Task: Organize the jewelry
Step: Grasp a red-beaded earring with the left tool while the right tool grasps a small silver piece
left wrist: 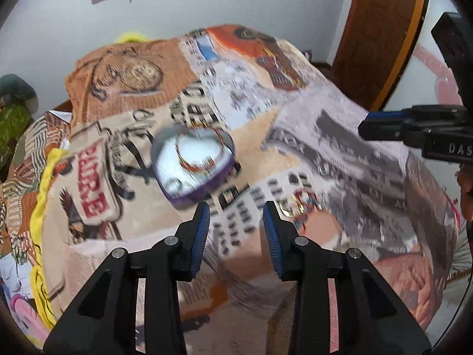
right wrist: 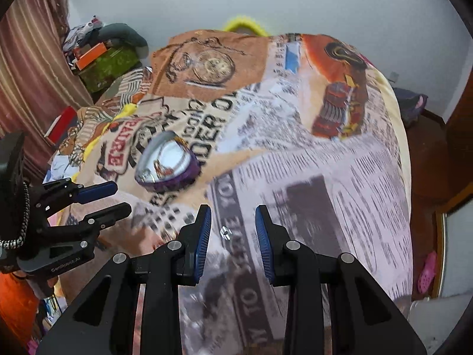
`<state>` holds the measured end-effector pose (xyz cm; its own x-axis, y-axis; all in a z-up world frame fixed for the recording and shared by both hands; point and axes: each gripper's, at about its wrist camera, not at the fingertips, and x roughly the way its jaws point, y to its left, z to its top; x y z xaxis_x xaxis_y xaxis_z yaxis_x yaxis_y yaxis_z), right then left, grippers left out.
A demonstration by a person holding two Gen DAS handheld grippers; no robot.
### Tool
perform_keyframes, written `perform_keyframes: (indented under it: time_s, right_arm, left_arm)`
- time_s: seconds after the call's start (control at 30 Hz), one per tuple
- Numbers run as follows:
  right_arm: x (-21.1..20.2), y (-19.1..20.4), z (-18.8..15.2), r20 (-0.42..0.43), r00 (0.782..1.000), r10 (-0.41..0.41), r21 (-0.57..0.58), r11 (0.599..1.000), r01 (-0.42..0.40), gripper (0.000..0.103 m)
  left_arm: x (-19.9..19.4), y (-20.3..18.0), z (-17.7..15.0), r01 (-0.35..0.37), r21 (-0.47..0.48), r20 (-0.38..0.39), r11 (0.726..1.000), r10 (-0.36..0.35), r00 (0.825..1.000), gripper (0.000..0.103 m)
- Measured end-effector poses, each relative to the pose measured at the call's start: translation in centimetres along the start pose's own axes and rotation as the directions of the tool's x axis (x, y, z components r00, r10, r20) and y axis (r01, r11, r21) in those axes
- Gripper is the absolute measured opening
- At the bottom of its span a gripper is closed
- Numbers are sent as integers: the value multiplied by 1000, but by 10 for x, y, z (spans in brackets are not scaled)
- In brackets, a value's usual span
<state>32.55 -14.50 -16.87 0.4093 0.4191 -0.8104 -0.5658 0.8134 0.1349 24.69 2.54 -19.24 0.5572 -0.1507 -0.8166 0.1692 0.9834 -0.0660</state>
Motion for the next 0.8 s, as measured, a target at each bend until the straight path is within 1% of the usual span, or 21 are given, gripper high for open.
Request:
perform_keyframes:
  time_s: [0.13,0.27,0.4,0.5,0.57,0.63,0.67,0.8]
  right_arm:
    - [-1,-9,-17,-14,1000,-4,10,1000,4,28]
    - [-1,-15,-32,-26,1000,-14,7,1000,15,28]
    - [2,-17,-43,-36,999,-10,10,1000,11,28]
    - [4,-15,-49,-45,999,-9,5,1000,9,28]
    - [6,-13,-52,-47,999,-12,-5,1000,12,28]
    - [7,-9,-55,-48,999,-14,-17,1000,14,28]
    - [8,-8,-56,-48,999,-14,-19,1000,13,28]
    - [8,-1,-59,-42,999,-15,-34,999,14,28]
  left_arm:
    - [4,-14,-10,30,18,-21,999,-30,999,37]
    - [6,-28,-12,34,42,-15,999,-33,999,37]
    - [17,-38,-13,62,48,-32,997,-60,998,36]
    - [23,-41,-13,61,53,-29,997,-59,998,30]
    - [26,-42,-13,76,49,-26,996,-75,997,23]
    - [28,-42,-11,90,43,-29,995,-89,996,8]
    - [29,-42,-11,98,40,-30,994,-96,995,6]
    - [24,-41,-12,111,31,-20,993,-110,994,6]
